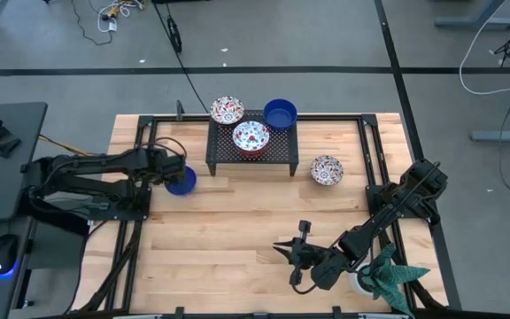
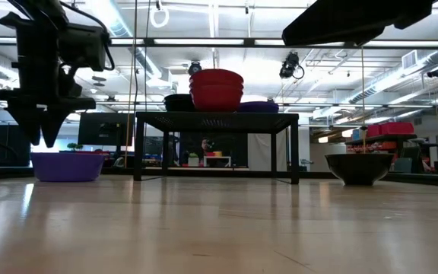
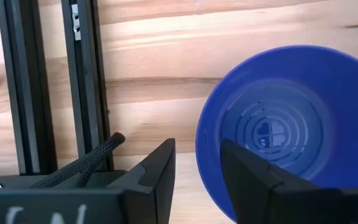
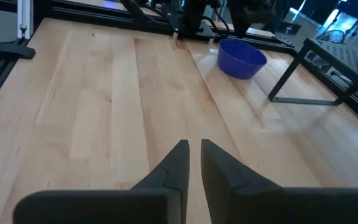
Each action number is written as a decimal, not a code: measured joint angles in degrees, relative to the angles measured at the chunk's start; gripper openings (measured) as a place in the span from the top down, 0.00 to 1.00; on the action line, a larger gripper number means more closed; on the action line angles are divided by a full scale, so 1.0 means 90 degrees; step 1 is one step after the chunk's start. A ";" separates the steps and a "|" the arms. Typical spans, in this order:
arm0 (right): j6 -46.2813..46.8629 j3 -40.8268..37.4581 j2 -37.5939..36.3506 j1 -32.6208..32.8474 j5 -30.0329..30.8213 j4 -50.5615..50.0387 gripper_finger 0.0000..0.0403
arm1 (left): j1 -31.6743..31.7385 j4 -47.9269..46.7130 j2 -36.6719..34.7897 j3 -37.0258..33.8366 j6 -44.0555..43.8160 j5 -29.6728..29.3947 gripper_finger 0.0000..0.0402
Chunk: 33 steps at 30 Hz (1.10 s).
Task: Pick & Place Mini bowls
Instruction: Stack the blue bowl on the blue bowl on the shelf
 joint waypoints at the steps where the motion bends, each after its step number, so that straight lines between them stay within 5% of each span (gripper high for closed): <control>1: 0.0002 0.0000 0.0000 0.0000 0.0000 0.0000 0.89 | 0.0034 0.0006 0.0000 0.0000 0.0000 0.0008 0.67; 33: -0.0442 0.0005 0.0000 0.0005 -0.0005 0.0466 0.89 | 0.0576 0.1053 0.0002 -0.0619 0.0173 0.0619 0.69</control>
